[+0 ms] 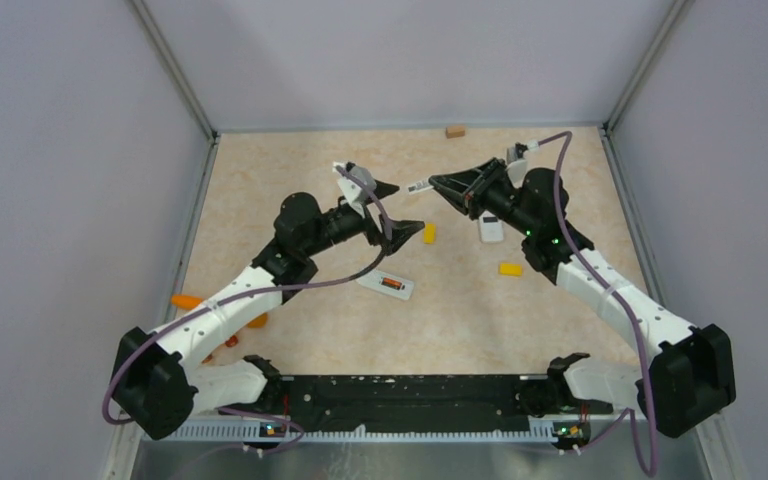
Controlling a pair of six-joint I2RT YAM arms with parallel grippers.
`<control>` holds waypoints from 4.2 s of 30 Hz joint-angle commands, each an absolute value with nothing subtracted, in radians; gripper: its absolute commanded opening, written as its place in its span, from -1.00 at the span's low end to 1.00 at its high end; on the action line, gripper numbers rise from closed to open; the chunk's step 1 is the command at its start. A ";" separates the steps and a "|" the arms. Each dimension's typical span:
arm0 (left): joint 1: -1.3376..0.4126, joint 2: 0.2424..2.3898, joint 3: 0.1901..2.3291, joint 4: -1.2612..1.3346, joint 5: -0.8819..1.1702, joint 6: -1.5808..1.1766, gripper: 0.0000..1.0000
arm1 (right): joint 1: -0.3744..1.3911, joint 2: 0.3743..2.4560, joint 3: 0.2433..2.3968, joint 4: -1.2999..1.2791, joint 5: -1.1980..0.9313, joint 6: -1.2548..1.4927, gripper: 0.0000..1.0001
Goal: Load the batteries into the remote control
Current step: Place the remote control at the center of the board, then load the battery cover into the remote control.
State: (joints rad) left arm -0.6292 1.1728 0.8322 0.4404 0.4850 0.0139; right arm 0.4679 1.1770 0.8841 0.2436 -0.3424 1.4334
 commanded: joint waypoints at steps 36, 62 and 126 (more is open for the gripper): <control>-0.503 1.347 0.998 0.737 0.641 -1.469 -0.50 | 0.468 1.136 0.816 0.616 -0.400 1.331 -1.00; -0.433 1.325 1.128 0.128 0.976 -0.903 -1.00 | 0.423 1.131 0.949 0.113 -0.744 0.747 0.16; -0.270 1.488 0.782 -0.206 0.393 -0.624 0.42 | 0.718 1.582 0.737 0.268 -0.312 0.974 -1.00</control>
State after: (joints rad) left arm -0.2737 1.4487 0.7864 -0.2546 0.3000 -0.6510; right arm 0.7063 1.5436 0.6861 0.2424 -0.3290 0.9722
